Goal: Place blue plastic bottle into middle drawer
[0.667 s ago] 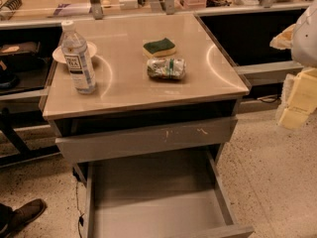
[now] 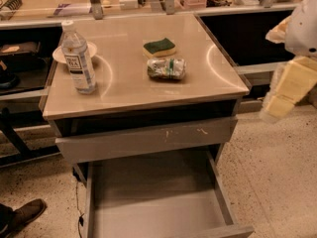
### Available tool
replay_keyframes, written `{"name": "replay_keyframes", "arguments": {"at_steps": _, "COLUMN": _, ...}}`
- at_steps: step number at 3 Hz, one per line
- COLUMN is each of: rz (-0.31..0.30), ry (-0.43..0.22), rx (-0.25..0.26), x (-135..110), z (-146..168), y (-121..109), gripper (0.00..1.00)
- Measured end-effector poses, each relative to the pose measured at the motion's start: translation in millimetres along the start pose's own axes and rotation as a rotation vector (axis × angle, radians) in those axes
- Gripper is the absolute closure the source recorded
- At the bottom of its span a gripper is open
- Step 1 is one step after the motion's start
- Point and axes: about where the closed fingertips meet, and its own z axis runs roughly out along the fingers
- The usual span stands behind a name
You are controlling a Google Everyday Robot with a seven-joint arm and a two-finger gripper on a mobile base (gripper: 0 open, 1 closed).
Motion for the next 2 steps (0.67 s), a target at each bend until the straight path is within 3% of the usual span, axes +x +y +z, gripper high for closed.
{"name": "replay_keyframes", "arguments": {"at_steps": 1, "rz": 0.073, "ry": -0.137, "rx": -0.016, "x": -52, "z": 16, "y": -24, "gripper": 0.00}}
{"name": "replay_keyframes", "arguments": {"at_steps": 2, "rz": 0.117, "ry": -0.239, "rx": -0.066, "x": -104, "z": 36, "y": -46, "gripper": 0.00}}
